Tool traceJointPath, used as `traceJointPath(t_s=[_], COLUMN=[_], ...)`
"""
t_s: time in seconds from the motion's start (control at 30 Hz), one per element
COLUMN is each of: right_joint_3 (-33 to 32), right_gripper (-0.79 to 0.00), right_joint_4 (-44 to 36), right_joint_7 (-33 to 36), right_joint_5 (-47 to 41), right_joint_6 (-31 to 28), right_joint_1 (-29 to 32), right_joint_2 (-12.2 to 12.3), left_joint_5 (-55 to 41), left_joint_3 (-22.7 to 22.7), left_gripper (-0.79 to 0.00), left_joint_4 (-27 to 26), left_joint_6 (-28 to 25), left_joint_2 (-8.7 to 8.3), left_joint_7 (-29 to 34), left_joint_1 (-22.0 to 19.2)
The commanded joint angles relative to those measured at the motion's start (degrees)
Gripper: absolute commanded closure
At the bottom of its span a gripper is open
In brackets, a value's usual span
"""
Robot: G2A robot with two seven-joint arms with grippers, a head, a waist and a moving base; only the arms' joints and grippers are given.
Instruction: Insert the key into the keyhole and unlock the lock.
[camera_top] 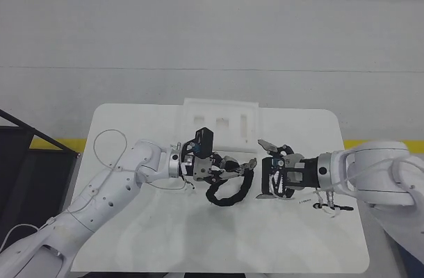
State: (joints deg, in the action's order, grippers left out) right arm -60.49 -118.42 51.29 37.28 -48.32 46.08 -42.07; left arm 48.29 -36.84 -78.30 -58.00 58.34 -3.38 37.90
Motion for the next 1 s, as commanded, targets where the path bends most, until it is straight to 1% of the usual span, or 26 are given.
traceJointPath(t_s=[0.0, 0.03, 0.07, 0.17, 0.3, 0.4, 0.5, 0.57, 0.73, 0.83, 0.87, 0.97], right_joint_3=[-0.16, -0.08, 0.06, 0.55, 1.07, 1.58, 1.96, 2.17, 2.34, 2.12, 2.0, 1.8], right_gripper=[-0.619, -0.56, -0.52, -0.431, -0.413, -0.486, -0.474, -0.416, -0.354, -0.289, -0.249, -0.228], right_joint_4=[0.08, 0.11, 0.17, 0.26, -0.26, -0.47, -0.45, -0.54, -0.75, -0.99, -1.16, -1.6], right_joint_7=[-0.74, -0.94, -1.27, -2.78, -5.73, -7.56, -8.98, -9.59, -10.53, -11.08, -11.26, -11.59], right_joint_5=[1.26, 2.03, 2.67, 4.57, 8.11, 10.4, 11.87, 12.61, 13.77, 14.23, 14.38, 14.6], right_joint_6=[-1.5, -2.18, -2.65, -3.57, -3.78, -3.97, -4.24, -4.38, -4.45, -4.55, -4.55, -4.87], right_joint_1=[-0.13, -0.23, -0.33, -0.59, -0.63, -0.47, -0.43, -0.41, -0.25, -0.04, 0.05, 0.43], right_joint_2=[0.03, 0.03, 0.01, -0.15, -0.44, -0.63, -0.78, -0.85, -0.92, -0.89, -0.87, -0.8], left_joint_5=[-0.33, -0.68, -1.05, -2.32, -4.56, -6.45, -8.09, -9.17, -11.83, -13.22, -13.69, -14.99], left_joint_3=[0.27, 0.4, 0.53, 1.14, 2.35, 3.32, 4.33, 5.06, 6.89, 7.9, 8.26, 9.25], left_gripper=[0.0, 0.0, 0.0, 0.0, 0.0, 0.0, 0.0, 0.0, 0.0, 0.0, 0.0, 0.0], left_joint_4=[-0.35, -0.53, -0.76, -1.49, -2.75, -3.68, -4.43, -4.83, -5.58, -5.85, -5.97, -6.27], left_joint_6=[0.0, 0.0, 0.0, 0.0, 0.0, 0.0, 0.0, 0.0, 0.0, 0.0, 0.0, 0.0], left_joint_2=[-0.46, -0.71, -0.98, -1.82, -2.95, -3.71, -4.37, -4.74, -5.52, -5.92, -6.04, -6.42], left_joint_7=[0.46, 0.69, 0.98, 2.19, 4.02, 5.13, 6.16, 6.76, 8.05, 8.61, 8.81, 9.41], left_joint_1=[-0.25, -0.38, -0.54, -0.99, -1.59, -2.21, -2.91, -3.38, -4.55, -5.21, -5.42, -6.09])
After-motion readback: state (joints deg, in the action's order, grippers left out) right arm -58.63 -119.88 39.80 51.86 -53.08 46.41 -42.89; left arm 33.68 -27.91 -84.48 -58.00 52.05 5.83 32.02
